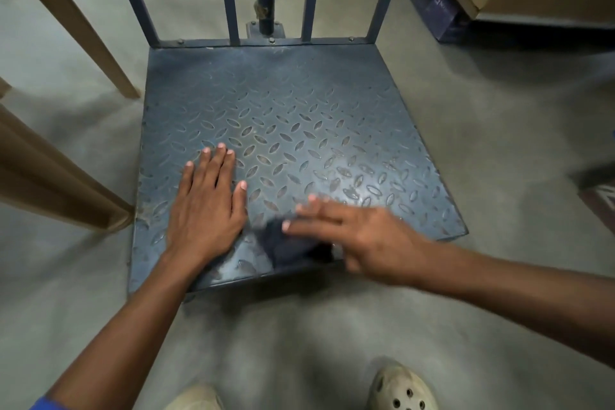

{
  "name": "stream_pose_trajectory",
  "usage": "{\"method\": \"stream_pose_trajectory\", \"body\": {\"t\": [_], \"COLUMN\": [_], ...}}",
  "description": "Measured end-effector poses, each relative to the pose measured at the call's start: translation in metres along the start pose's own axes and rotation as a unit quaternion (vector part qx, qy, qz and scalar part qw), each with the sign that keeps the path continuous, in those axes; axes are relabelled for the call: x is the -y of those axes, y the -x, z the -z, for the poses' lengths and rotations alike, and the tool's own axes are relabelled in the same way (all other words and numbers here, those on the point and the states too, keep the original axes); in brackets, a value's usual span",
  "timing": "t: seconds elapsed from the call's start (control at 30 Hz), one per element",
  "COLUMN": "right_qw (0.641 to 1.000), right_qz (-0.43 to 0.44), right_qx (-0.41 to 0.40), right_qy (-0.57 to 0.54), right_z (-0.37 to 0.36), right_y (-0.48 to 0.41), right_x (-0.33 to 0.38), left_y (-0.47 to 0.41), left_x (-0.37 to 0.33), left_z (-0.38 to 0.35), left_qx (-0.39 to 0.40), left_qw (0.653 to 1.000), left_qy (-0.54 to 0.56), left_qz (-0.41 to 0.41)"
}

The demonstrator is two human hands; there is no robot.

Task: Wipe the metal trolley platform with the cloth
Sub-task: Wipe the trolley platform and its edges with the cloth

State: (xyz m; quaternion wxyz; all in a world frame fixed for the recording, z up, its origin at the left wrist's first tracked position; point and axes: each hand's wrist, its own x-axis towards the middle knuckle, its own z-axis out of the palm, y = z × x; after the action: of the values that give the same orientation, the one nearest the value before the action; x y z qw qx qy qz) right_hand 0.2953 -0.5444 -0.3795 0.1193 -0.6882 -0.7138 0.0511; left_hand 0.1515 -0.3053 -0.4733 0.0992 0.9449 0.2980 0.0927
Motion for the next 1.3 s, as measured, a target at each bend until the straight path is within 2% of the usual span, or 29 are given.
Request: {"method": "stream_pose_trajectory", "body": {"t": [0.07, 0.13, 0.2, 0.27, 0.37, 0.43, 0.5, 0.57, 0.67, 0.8, 0.87, 0.97, 1.03, 1.17, 1.3], "right_qw": [0.995, 0.977, 0.967, 0.986, 0.988, 0.985, 0.979, 0.967, 0.932, 0.883, 0.867, 0.863, 0.870, 0.877, 0.889], "right_qz": [-0.090, -0.209, -0.250, -0.163, -0.039, -0.029, -0.073, -0.135, -0.259, -0.379, -0.411, -0.400, -0.412, -0.466, -0.440], "right_qx": [-0.048, -0.022, 0.021, 0.022, 0.055, -0.015, -0.121, -0.194, -0.240, -0.273, -0.281, -0.308, -0.269, -0.120, -0.127], "right_qy": [0.022, 0.034, 0.031, 0.006, -0.138, -0.169, -0.148, -0.094, -0.078, -0.039, -0.029, -0.002, 0.016, 0.005, 0.007], "right_z": [0.006, 0.004, -0.014, -0.038, -0.039, -0.027, -0.013, 0.002, 0.015, 0.008, -0.001, -0.011, -0.018, -0.039, -0.044], "right_y": [-0.015, -0.014, 0.007, 0.040, 0.058, 0.035, 0.000, -0.037, -0.091, -0.151, -0.170, -0.193, -0.209, -0.236, -0.261], "right_x": [-0.031, -0.050, -0.030, 0.020, 0.079, 0.071, 0.037, -0.006, -0.067, -0.125, -0.143, -0.162, -0.172, -0.179, -0.182], "left_y": [0.001, 0.001, 0.002, 0.002, 0.002, -0.001, -0.011, -0.029, -0.066, -0.112, -0.126, -0.134, -0.135, -0.136, -0.137], "left_x": [0.000, 0.001, 0.001, 0.001, 0.002, 0.007, 0.016, 0.027, 0.043, 0.057, 0.061, 0.063, 0.063, 0.063, 0.062], "left_z": [-0.001, 0.000, 0.001, 0.000, 0.000, 0.002, 0.005, 0.009, 0.015, 0.018, 0.017, 0.012, 0.010, 0.009, 0.007], "left_qx": [0.001, 0.000, -0.001, -0.005, -0.007, -0.007, 0.000, 0.009, 0.012, 0.015, 0.004, -0.011, -0.017, -0.032, -0.038], "left_qw": [1.000, 1.000, 1.000, 1.000, 1.000, 0.999, 0.998, 0.997, 0.997, 0.998, 0.999, 0.998, 0.998, 0.998, 0.997], "left_qy": [0.000, 0.006, 0.009, 0.010, 0.018, 0.036, 0.059, 0.072, 0.078, 0.052, 0.041, 0.038, 0.038, 0.029, 0.027], "left_qz": [0.000, -0.001, -0.004, -0.005, -0.006, -0.011, -0.019, -0.013, 0.012, 0.026, 0.036, 0.052, 0.054, 0.056, 0.061]}}
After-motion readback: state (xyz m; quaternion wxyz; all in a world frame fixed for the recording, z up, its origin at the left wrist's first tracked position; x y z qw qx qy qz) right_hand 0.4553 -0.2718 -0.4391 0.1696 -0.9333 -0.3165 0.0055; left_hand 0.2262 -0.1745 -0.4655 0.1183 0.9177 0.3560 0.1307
